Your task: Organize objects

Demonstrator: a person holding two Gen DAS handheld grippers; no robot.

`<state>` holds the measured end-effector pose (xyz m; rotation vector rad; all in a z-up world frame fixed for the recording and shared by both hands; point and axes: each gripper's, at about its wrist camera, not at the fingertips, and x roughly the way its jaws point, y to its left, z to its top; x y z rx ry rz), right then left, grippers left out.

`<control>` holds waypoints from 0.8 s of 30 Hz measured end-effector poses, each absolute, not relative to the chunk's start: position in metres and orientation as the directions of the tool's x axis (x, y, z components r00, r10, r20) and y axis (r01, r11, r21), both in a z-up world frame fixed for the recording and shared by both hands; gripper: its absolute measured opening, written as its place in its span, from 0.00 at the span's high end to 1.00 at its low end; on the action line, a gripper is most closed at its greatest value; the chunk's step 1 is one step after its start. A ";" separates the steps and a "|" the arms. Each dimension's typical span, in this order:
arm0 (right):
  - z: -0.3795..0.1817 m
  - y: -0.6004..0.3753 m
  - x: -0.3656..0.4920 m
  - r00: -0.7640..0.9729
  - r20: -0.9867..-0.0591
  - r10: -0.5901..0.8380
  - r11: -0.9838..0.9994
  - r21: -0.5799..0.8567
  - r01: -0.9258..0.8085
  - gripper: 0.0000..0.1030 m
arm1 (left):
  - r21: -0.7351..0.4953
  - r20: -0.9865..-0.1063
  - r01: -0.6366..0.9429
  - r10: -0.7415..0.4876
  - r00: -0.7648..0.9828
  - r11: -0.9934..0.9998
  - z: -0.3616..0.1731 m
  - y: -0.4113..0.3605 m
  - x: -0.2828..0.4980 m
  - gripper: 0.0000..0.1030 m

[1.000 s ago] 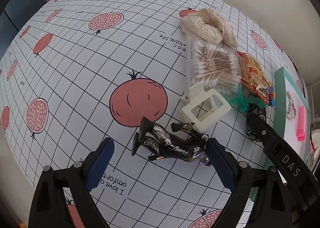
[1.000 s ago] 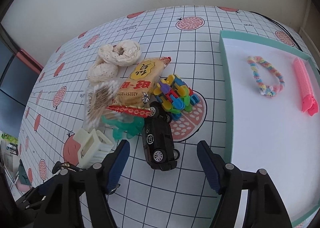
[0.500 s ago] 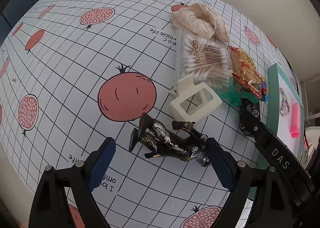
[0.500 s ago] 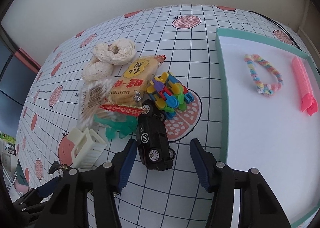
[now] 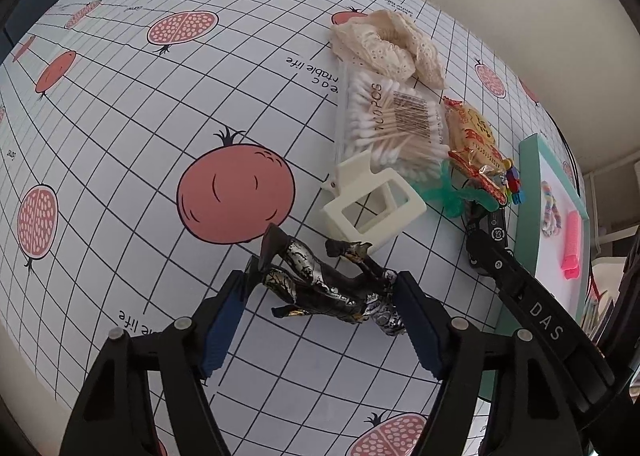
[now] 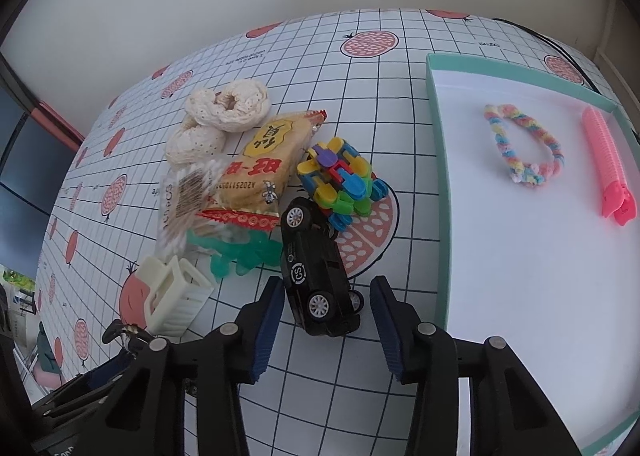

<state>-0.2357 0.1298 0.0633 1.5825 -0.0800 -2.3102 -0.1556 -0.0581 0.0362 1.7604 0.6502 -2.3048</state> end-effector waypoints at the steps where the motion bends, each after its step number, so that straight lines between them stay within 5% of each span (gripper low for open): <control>1: 0.063 0.130 -0.236 -0.323 -0.895 -0.309 -0.941 0.237 0.243 0.57 | -0.238 -0.949 0.388 0.128 -0.289 -0.891 0.036 -0.059 -0.156 0.27; 7: 0.064 0.133 -0.235 -0.315 -0.889 -0.333 -0.934 0.266 0.238 0.66 | -0.246 -0.948 0.392 0.135 -0.289 -0.887 0.038 -0.062 -0.150 0.27; 24: 0.069 0.133 -0.232 -0.317 -0.892 -0.323 -0.934 0.246 0.260 0.67 | -0.262 -0.941 0.391 0.144 -0.307 -0.882 0.049 -0.067 -0.138 0.27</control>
